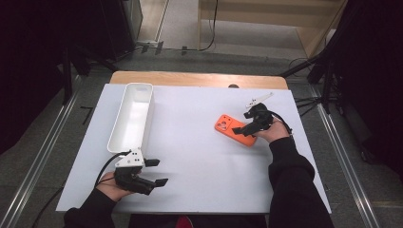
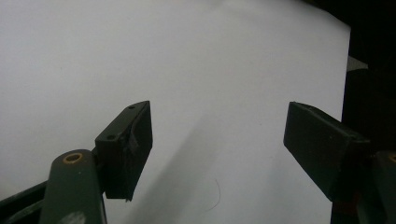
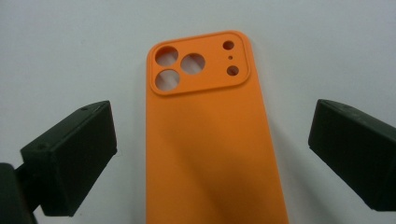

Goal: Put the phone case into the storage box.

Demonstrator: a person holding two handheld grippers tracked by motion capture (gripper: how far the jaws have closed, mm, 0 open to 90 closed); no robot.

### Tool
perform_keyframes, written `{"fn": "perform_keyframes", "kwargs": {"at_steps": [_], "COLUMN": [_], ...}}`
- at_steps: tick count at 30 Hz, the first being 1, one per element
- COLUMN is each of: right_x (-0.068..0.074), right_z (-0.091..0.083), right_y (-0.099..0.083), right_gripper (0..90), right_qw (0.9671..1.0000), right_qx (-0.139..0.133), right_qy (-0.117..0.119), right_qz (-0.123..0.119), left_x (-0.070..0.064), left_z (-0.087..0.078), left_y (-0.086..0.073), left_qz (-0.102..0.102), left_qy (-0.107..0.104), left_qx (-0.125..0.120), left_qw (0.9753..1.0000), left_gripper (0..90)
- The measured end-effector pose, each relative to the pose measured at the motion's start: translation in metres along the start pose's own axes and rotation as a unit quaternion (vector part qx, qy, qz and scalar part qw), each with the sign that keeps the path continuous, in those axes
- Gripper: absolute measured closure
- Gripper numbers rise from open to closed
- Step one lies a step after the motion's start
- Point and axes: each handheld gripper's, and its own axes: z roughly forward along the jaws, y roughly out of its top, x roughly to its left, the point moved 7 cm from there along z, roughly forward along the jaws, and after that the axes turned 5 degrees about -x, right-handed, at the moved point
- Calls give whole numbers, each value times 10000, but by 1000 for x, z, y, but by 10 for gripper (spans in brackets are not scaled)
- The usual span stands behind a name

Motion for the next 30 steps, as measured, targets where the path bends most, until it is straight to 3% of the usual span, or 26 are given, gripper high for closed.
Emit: {"fn": "perform_keyframes", "kwargs": {"at_steps": [9, 28, 30], "right_x": [1, -2, -1], "right_z": [4, 12, 13], "right_y": [-7, -20, -21], "right_gripper": [0, 2, 66], "right_qw": [9992, 9964, 9955], "right_qx": [326, 700, 755], "right_qy": [-77, -168, -189], "right_qz": [-198, -453, -545], "left_x": [0, 0, 0], "left_z": [0, 0, 0], "left_y": [0, 0, 0], "left_qz": [-6, 14, 17], "left_qy": [2, -4, -2], "left_qx": [2, 16, 20], "left_qw": [10000, 10000, 10000], "left_gripper": [239, 239, 239]}}
